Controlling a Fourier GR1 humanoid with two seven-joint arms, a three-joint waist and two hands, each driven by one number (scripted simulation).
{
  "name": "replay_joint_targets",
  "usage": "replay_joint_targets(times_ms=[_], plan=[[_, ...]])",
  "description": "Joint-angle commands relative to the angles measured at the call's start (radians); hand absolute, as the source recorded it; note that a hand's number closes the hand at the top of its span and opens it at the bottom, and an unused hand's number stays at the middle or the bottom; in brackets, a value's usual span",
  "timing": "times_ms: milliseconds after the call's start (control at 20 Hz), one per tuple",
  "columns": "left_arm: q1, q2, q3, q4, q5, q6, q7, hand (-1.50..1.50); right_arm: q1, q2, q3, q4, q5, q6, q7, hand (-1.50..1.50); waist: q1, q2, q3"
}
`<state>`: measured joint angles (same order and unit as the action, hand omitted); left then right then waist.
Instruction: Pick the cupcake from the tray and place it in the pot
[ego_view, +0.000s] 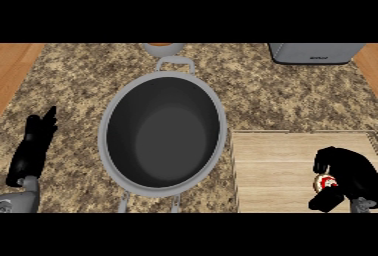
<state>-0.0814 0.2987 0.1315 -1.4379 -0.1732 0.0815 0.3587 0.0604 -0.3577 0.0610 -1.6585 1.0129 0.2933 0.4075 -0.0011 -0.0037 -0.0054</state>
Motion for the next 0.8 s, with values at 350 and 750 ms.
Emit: replay_joint_targets(times_ms=[350, 750], plan=[[-0.030, -0.007, 0.012, -0.027, -0.030, -0.004, 0.052, 0.00, 0.067, -0.028, 0.032, -0.129, 0.048, -0.057, -0.145, 1.50, -0.003, 0.003, 0.005], [-0.040, 0.006, 0.034, -0.045, -0.006, -0.036, 0.080, 0.00, 0.050, -0.089, -0.021, -0.199, 0.031, -0.129, -0.305, 1.50, -0.004, 0.002, 0.006]])
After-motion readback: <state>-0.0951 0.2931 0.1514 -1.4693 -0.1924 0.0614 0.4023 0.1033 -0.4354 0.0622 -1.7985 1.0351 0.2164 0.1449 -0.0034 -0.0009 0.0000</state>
